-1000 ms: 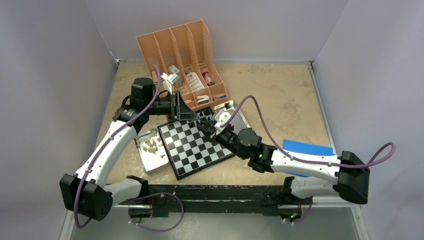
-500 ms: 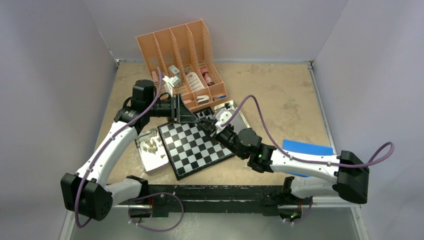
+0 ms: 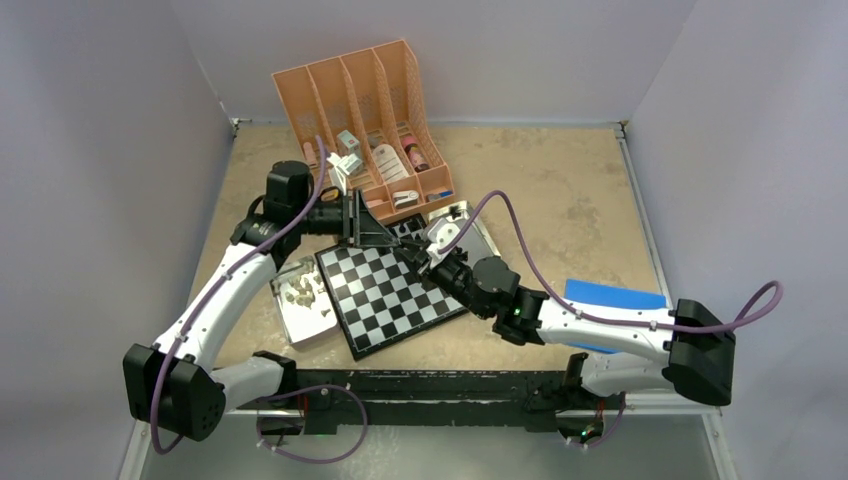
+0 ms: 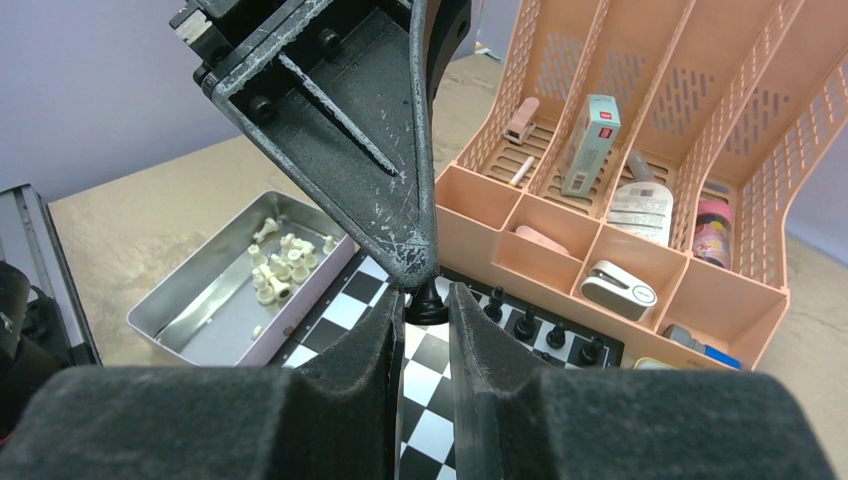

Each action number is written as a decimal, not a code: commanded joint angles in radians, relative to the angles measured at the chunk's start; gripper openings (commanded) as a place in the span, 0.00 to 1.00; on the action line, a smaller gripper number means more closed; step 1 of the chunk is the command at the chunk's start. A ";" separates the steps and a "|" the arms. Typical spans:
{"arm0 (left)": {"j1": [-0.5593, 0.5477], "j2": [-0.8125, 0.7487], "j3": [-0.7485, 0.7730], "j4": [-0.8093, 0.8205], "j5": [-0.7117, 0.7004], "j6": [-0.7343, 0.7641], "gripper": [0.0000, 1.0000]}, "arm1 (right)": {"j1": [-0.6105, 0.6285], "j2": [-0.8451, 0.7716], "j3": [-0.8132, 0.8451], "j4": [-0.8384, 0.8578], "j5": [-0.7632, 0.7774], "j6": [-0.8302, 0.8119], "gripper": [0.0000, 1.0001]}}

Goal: Set up the chess pieces on the board
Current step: Place the chess piece on the chessboard.

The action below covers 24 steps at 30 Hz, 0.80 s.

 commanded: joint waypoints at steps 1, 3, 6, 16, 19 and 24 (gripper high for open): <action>0.006 0.003 -0.005 0.041 0.016 0.010 0.18 | 0.007 0.001 0.028 0.078 -0.001 -0.009 0.14; 0.006 0.008 -0.002 0.041 0.012 0.014 0.17 | 0.007 0.002 0.028 0.077 -0.007 -0.012 0.14; 0.007 0.016 0.001 0.033 0.004 0.017 0.20 | 0.007 0.001 0.025 0.078 -0.011 -0.014 0.14; 0.006 0.021 0.001 0.035 -0.003 0.023 0.06 | 0.007 0.002 0.016 0.088 -0.006 -0.015 0.14; 0.007 0.019 0.001 0.033 -0.016 0.035 0.00 | 0.007 -0.001 0.007 0.091 0.002 -0.013 0.15; 0.006 0.015 0.011 0.001 -0.072 0.067 0.00 | 0.007 -0.019 -0.013 0.090 0.024 0.003 0.24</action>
